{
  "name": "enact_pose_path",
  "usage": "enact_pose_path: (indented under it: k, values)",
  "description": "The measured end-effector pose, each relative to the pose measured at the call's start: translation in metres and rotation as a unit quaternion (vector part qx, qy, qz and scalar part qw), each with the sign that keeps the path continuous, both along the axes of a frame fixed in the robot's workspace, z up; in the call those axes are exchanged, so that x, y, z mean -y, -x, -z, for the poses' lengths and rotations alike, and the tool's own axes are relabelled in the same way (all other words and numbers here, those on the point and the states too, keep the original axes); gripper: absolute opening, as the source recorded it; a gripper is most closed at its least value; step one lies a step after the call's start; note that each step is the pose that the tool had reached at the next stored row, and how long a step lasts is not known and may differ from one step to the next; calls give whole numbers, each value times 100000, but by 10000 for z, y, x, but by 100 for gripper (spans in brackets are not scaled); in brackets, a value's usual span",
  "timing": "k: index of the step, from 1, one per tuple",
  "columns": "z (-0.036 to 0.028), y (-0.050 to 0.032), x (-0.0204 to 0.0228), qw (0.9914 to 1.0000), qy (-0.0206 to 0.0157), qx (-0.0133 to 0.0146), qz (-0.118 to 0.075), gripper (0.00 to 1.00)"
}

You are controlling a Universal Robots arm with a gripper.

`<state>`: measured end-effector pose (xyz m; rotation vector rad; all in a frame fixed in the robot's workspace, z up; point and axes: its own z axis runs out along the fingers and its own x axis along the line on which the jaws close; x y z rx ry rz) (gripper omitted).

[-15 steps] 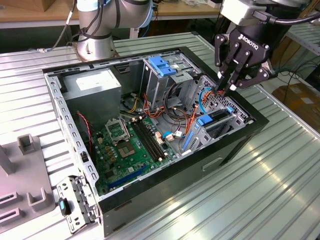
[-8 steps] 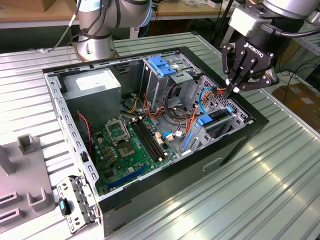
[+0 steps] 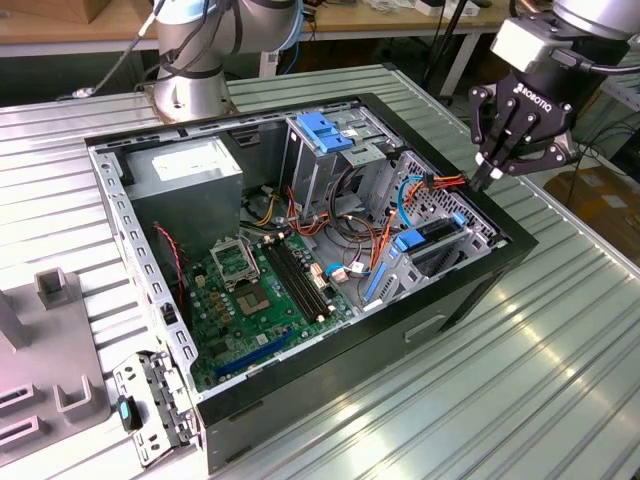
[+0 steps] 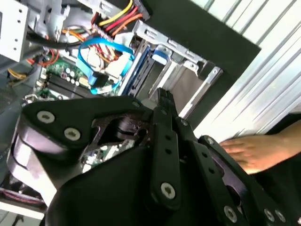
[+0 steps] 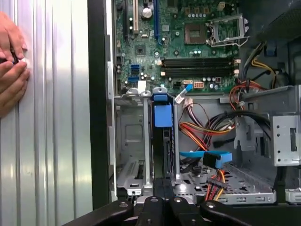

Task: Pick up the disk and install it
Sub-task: 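Insert the first disk wire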

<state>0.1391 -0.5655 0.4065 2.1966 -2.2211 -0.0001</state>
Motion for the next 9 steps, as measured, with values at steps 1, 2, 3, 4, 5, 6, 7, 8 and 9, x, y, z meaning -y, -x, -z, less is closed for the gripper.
enact_pose_path:
  k: [1,2,3,4,5,6,7,8,9]
  values:
    - [12,-3,0,99988,71,4,-1538,11]
    - [22,-4,1,99965,92,5,-2656,11]
    - [33,-6,0,99916,131,4,-4084,11]
    - [42,-7,1,99869,149,4,-5108,11]
    - [50,-8,1,99814,175,5,-6091,11]
    - [62,-9,0,99709,211,7,-7615,11]
    - [76,-10,0,99536,247,7,-9620,11]
    - [81,-11,0,99444,252,10,-10525,11]
    - [86,-12,0,99343,257,12,-11438,11]
